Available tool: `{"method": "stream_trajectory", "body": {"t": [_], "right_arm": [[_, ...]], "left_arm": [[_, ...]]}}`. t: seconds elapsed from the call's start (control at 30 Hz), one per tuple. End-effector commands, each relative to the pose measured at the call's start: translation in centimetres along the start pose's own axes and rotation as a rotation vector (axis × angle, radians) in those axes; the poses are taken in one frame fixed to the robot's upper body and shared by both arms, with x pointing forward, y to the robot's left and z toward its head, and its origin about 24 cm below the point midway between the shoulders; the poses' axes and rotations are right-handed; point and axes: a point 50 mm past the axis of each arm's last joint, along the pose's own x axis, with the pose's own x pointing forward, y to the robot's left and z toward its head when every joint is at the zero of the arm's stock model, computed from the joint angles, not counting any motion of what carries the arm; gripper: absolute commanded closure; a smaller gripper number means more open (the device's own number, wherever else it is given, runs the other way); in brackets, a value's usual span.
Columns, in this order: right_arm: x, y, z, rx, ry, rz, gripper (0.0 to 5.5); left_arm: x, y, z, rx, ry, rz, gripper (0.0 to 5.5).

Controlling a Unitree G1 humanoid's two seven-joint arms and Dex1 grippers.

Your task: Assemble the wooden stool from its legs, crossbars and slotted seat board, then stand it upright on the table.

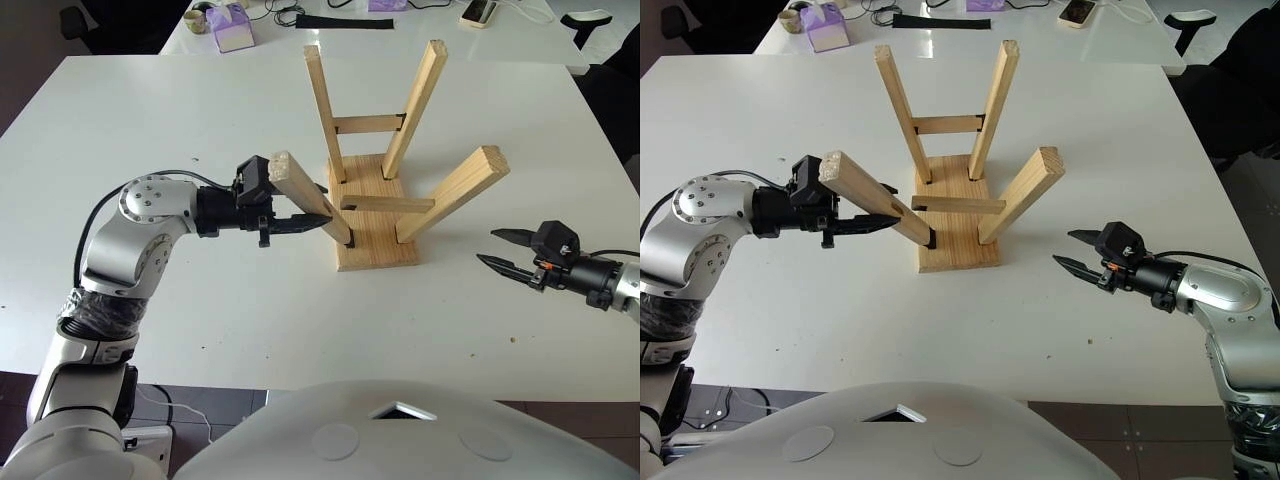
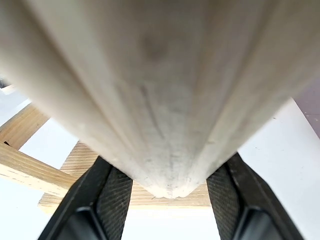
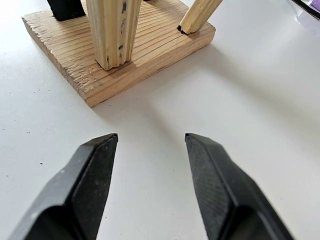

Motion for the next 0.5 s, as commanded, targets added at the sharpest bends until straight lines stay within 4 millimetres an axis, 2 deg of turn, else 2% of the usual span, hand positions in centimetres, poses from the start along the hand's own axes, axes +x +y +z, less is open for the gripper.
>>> {"method": "stream_trajectory", "body": {"t": [0.03,0.3,0.4,0.5], "right_arm": [[0.1,0.1,0.2,-0.011,-0.002,0.005,3.02],[0.7,0.5,0.0,-0.018,0.001,0.016,3.02],[0.8,0.6,0.0,-0.02,0.002,0.019,3.02],[0.8,0.7,-0.1,-0.019,0.002,0.021,3.02]], "left_arm": [[-0.5,0.2,-2.0,-0.049,0.2,0.015,3.47],[0.7,0.9,-1.8,-0.259,0.295,0.016,3.47],[0.6,1.4,-2.1,-0.279,0.326,0.047,3.47],[0.9,1.1,-2.7,-0.266,0.368,0.027,3.47]]}}
